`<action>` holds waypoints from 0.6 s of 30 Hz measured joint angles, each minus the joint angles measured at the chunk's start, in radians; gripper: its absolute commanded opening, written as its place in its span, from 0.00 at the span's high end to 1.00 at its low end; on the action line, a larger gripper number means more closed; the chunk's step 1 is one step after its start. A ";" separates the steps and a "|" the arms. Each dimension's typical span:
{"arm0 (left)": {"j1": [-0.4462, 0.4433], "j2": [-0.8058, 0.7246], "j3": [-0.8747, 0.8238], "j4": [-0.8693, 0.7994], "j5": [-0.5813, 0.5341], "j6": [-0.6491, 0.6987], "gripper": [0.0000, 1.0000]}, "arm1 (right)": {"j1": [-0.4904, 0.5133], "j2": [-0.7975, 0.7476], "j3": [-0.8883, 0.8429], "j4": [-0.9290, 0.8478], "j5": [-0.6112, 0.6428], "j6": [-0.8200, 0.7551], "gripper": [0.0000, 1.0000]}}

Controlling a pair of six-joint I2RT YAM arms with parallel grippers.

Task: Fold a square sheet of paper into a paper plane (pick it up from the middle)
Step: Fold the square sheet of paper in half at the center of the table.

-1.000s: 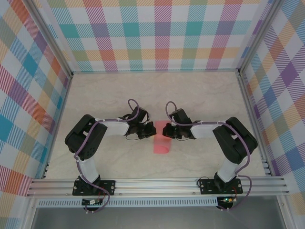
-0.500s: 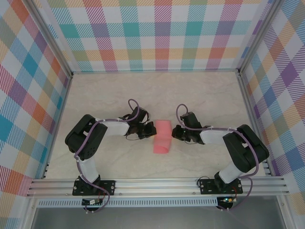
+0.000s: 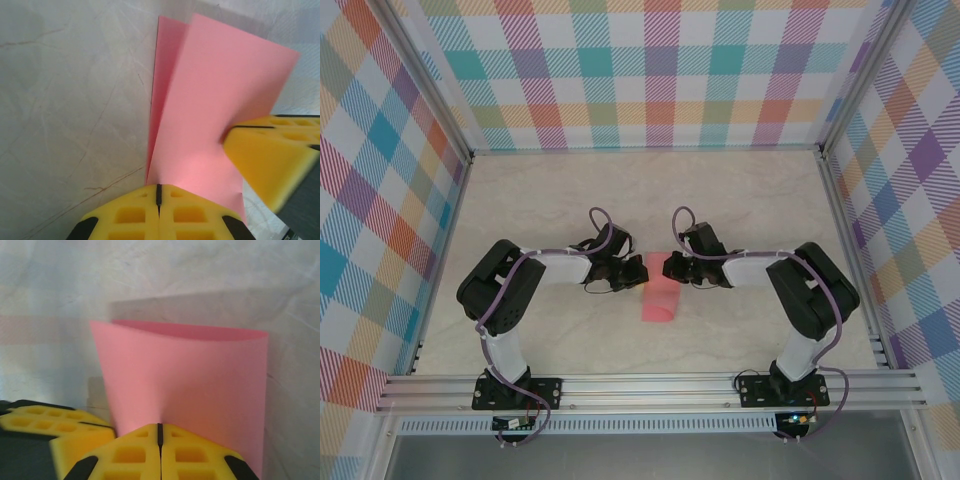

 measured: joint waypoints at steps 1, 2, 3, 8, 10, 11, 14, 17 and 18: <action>0.000 0.000 0.001 -0.001 0.000 0.000 1.00 | -0.002 0.006 0.000 0.001 -0.001 0.000 0.94; 0.000 0.001 0.001 -0.002 0.000 0.000 1.00 | -0.006 0.006 0.000 0.005 0.001 0.000 0.94; 0.000 0.001 0.001 -0.002 0.000 0.000 1.00 | -0.011 0.006 0.000 0.006 0.000 0.000 0.94; 0.000 0.003 0.002 -0.004 0.000 0.000 1.00 | -0.055 0.014 -0.033 0.072 -0.044 0.010 0.94; 0.000 0.005 0.002 -0.002 0.000 0.000 1.00 | -0.075 0.014 -0.055 0.111 -0.062 0.023 0.94; 0.000 0.006 0.002 0.001 0.000 0.000 1.00 | -0.082 0.013 -0.063 0.128 -0.068 0.029 0.94; 0.000 0.009 0.002 0.007 0.000 -0.001 1.00 | -0.097 0.007 -0.079 0.152 -0.064 0.047 0.94; 0.000 0.009 0.000 0.008 0.000 -0.001 1.00 | -0.108 -0.017 -0.095 0.149 -0.018 0.057 0.94; 0.000 0.009 0.000 0.008 0.000 -0.001 1.00 | -0.113 -0.025 -0.100 0.144 -0.001 0.058 0.94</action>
